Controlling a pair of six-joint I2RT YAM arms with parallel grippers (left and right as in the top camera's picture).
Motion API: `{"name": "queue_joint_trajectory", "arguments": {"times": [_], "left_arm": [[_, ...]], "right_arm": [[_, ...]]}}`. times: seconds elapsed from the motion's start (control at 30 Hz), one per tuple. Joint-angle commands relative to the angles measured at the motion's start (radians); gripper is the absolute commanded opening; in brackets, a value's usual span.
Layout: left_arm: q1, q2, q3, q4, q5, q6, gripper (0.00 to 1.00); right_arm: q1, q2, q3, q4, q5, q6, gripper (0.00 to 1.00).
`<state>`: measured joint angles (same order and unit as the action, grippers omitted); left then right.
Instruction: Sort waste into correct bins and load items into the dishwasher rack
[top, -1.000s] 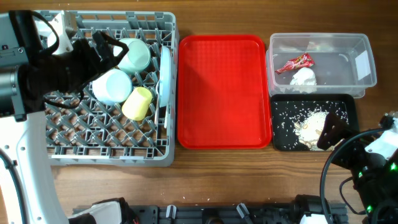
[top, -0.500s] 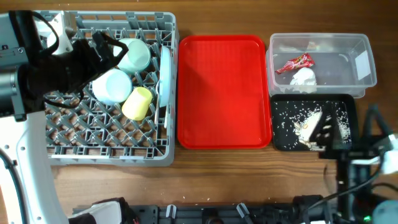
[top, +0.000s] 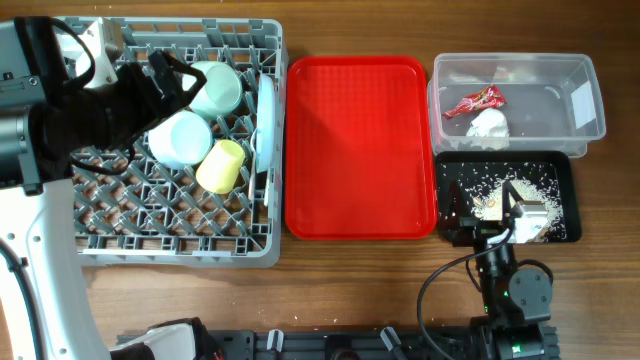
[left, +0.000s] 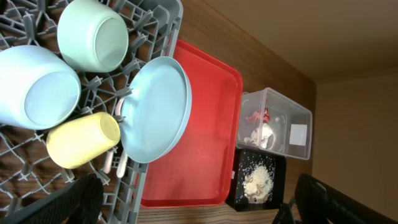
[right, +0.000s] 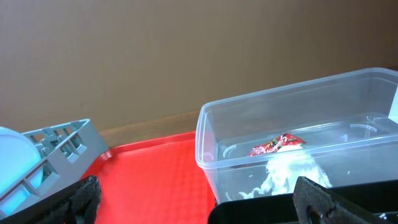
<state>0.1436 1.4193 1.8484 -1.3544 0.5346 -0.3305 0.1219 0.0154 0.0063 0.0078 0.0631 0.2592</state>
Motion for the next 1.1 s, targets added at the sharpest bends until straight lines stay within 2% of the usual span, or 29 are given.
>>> {"name": "queue_joint_trajectory", "arguments": {"times": [0.0,0.33,0.43,0.57,0.73,0.83,0.87,0.9,0.93,1.07], "left_arm": [[0.003,-0.011,0.001,0.002,-0.005,0.008,1.00],[0.003,-0.011,0.001,0.002,-0.005,0.008,1.00],[0.003,-0.072,0.001,0.003,-0.050,0.008,1.00],[-0.013,-0.330,-0.100,0.003,-0.058,0.008,1.00],[-0.037,-0.914,-0.591,0.013,-0.058,0.008,1.00],[-0.037,-1.273,-0.922,0.214,-0.104,0.008,1.00],[-0.037,-1.351,-1.017,0.322,-0.126,0.008,1.00],[-0.037,-1.415,-1.151,0.523,-0.132,0.008,1.00],[-0.037,-1.412,-1.199,0.621,-0.132,0.008,1.00],[-0.052,-1.413,-1.532,1.258,-0.132,0.008,1.00]], "right_arm": [[0.004,-0.012,-0.001,0.005,-0.012,-0.008,1.00],[0.004,-0.012,-0.001,0.005,-0.012,-0.009,1.00],[0.004,-0.012,-0.001,0.005,-0.012,-0.008,1.00],[0.004,-0.012,-0.001,0.005,-0.012,-0.008,1.00],[0.004,-0.012,-0.001,0.005,-0.012,-0.008,1.00],[0.004,-0.012,-0.001,0.005,-0.012,-0.008,1.00],[0.004,-0.012,-0.001,0.005,-0.012,-0.008,1.00],[0.004,-0.012,-0.001,0.005,-0.012,-0.008,1.00],[0.004,-0.012,-0.001,0.005,-0.012,-0.008,1.00],[0.004,-0.012,-0.001,0.005,-0.012,-0.008,1.00]]}}
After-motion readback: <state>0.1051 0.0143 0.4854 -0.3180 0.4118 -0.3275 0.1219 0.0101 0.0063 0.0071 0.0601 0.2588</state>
